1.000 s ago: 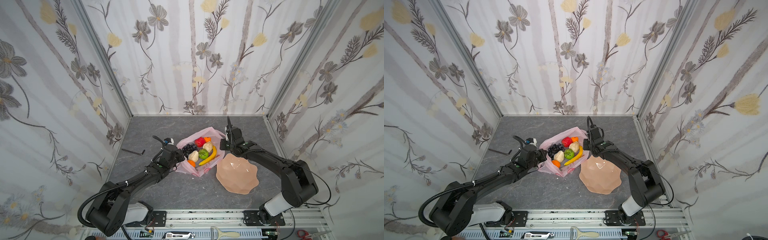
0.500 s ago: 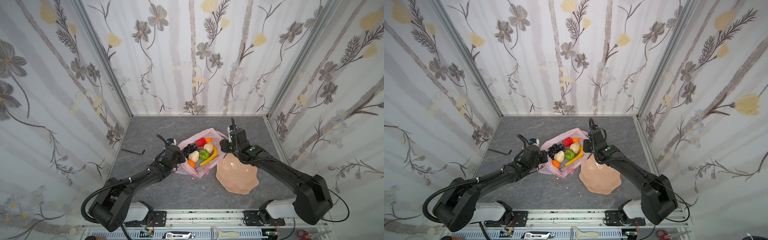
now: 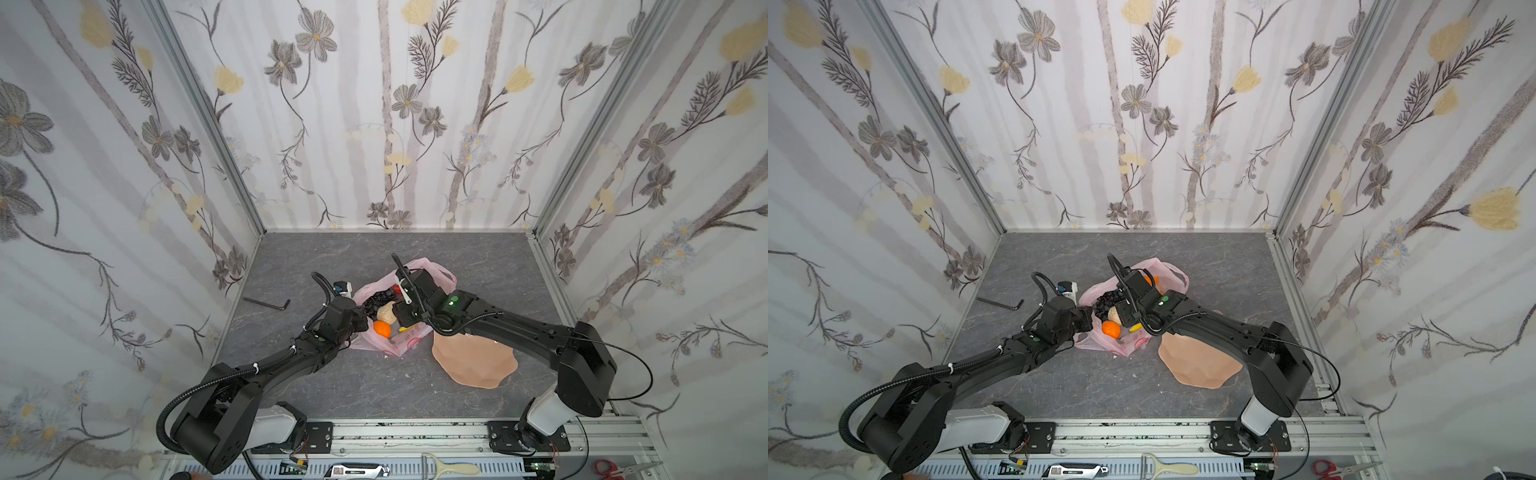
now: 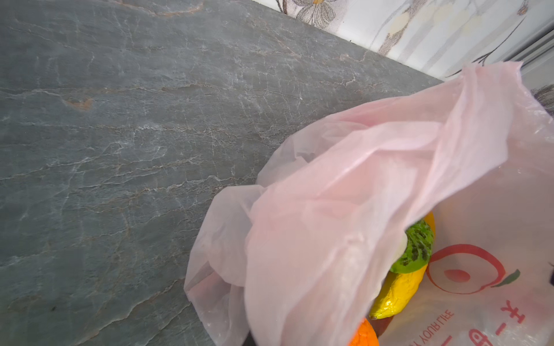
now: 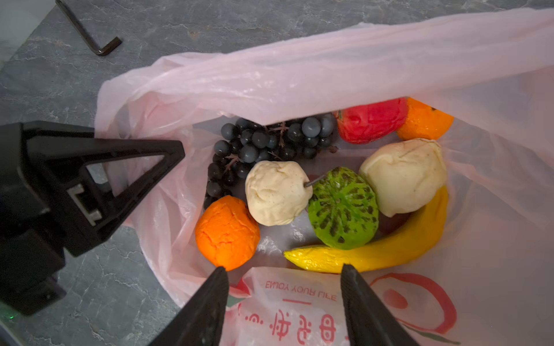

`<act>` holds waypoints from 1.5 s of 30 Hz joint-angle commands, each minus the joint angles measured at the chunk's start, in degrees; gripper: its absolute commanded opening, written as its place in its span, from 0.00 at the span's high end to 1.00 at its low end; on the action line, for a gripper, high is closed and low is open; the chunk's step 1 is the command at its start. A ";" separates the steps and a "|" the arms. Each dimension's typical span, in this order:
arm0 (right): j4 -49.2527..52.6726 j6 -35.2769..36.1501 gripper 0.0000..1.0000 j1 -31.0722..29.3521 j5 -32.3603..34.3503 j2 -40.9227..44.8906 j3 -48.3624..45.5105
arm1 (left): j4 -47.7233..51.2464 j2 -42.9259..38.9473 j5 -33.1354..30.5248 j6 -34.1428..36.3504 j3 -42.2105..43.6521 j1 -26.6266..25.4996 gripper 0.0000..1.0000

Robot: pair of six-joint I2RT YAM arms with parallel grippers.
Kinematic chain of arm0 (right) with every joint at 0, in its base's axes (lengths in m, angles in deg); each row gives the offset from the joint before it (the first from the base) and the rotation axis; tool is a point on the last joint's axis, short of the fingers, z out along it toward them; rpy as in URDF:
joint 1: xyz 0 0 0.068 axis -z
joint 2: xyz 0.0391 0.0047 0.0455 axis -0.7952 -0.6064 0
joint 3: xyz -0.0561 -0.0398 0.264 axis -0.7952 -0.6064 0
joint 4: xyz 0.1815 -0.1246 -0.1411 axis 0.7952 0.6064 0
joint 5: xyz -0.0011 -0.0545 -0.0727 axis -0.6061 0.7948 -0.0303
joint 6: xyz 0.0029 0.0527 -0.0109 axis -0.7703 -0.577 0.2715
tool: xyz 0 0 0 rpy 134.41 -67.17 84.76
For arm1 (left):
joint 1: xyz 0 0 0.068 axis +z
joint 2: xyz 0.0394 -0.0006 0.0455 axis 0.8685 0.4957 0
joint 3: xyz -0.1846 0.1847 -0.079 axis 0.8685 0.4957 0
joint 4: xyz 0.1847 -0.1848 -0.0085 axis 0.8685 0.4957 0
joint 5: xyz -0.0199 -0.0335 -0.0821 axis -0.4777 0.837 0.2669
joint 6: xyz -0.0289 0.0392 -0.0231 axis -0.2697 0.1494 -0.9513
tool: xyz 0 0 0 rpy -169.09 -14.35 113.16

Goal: Take the fake fruits out of the plastic bag
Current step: 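Lower the right gripper into the bag and grasp the cream pear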

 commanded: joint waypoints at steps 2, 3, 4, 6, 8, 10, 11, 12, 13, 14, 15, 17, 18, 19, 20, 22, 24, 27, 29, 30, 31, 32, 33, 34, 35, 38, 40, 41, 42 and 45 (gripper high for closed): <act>-4.43 -10.27 0.32 -0.15 -4.80 -2.96 0.79 | -4.14 -2.49 -1.17 2.45 1.87 0.11 0.89; -5.55 -13.07 0.32 -0.26 -5.42 -3.59 0.49 | -4.69 -2.69 -1.08 2.92 2.22 0.03 0.89; -6.19 -14.59 0.31 -0.39 -5.33 -4.10 0.31 | -4.98 -2.72 -1.07 3.26 2.49 0.02 0.89; -8.20 -18.04 0.31 -0.78 -5.41 -5.15 -0.15 | -5.44 -2.40 -1.54 3.68 3.12 0.02 0.89; -10.01 -20.65 0.31 -1.04 -5.70 -5.91 -0.66 | -5.69 -2.18 -1.14 3.53 3.24 -0.01 0.89; -11.21 -23.37 0.31 -1.05 -5.12 -6.63 -1.10 | -6.14 -2.34 -0.56 3.38 3.35 0.05 0.89; -11.73 -24.22 0.31 -1.05 -4.85 -6.94 -1.29 | -6.31 -2.46 -0.45 3.25 3.27 0.02 0.89; -12.27 -25.02 0.31 -1.09 -4.59 -7.23 -1.55 | -6.29 -2.48 -0.38 3.30 3.27 0.02 0.89; -13.13 -25.18 0.30 -1.05 -4.68 -7.57 -1.73 | -6.33 -2.57 -0.33 3.34 3.25 0.02 0.89; -13.39 -25.34 0.30 -1.00 -4.78 -8.22 -1.54 | -6.33 -2.75 -0.33 3.37 3.30 0.02 0.89; -13.08 -25.73 0.30 -0.90 -4.52 -8.93 -1.14 | -6.33 -3.03 -0.36 3.29 3.37 0.01 0.89; -13.43 -26.65 0.30 -0.74 -4.24 -10.01 -0.95 | -6.33 -3.55 -0.37 3.25 3.61 0.06 0.89; -13.61 -27.35 0.31 -0.57 -4.38 -10.61 -0.99 | -6.33 -3.73 -0.29 3.25 3.61 0.02 0.89; -14.09 -27.92 0.31 -0.44 -4.60 -11.09 -1.12 | -6.33 -3.84 -0.28 3.29 3.67 0.02 0.89; -14.46 -28.39 0.31 -0.35 -4.57 -11.44 -1.29 | -6.33 -3.93 -0.29 3.27 3.67 0.00 0.89; -14.61 -29.59 0.30 -0.26 -3.68 -12.09 -1.30 | -6.33 -3.93 -0.13 3.31 3.66 0.02 0.89; -14.72 -30.22 0.29 -0.26 -2.35 -12.25 -1.47 | -6.33 -3.93 -0.10 3.25 3.62 0.01 0.89; -15.41 -30.71 0.27 0.29 -1.95 -12.94 -1.52 | -6.33 -3.93 0.16 3.24 3.60 0.02 0.89; -16.23 -31.03 0.26 0.94 -3.22 -13.78 -1.39 | -6.33 -3.93 0.25 3.17 3.59 0.00 0.88; -16.77 -31.23 0.26 1.24 -3.79 -14.16 -1.30 | -6.33 -3.93 0.32 3.22 3.52 0.00 0.88; -17.17 -31.27 0.25 1.49 -4.16 -14.66 -1.15 | -6.33 -3.93 0.33 3.29 3.50 -0.04 0.88; -17.19 -31.17 0.24 1.65 -4.25 -15.04 -0.89 | -6.33 -3.93 0.36 3.29 3.52 -0.01 0.88; -17.19 -31.04 0.23 1.77 -4.28 -15.53 -0.48 | -6.33 -3.83 0.33 3.31 3.52 0.00 0.88; -17.19 -30.80 0.22 1.85 -4.51 -16.03 -0.02 | -6.33 -3.76 0.40 3.38 3.46 -0.07 0.88; -17.19 -30.66 0.20 2.02 -4.69 -16.46 0.33 | -6.33 -3.56 0.52 3.47 3.45 0.03 0.88; -17.63 -30.39 0.19 2.07 -5.56 -17.90 1.36 | -6.33 -3.40 0.68 3.59 3.32 -0.06 0.88; -17.19 -30.14 0.19 2.05 -5.44 -18.96 2.18 | -6.33 -3.38 0.69 3.59 3.27 -0.07 0.88; -17.19 -30.03 0.19 2.11 -5.33 -19.32 2.38 | -6.33 -3.41 0.68 3.60 3.33 -0.09 0.88; -17.23 -29.94 0.19 2.31 -5.22 -19.60 2.56 | -6.33 -3.49 0.68 3.66 3.28 -0.07 0.88; -17.19 -29.61 0.19 2.66 -5.00 -20.38 2.99 | -6.33 -3.52 0.60 3.60 3.37 -0.07 0.88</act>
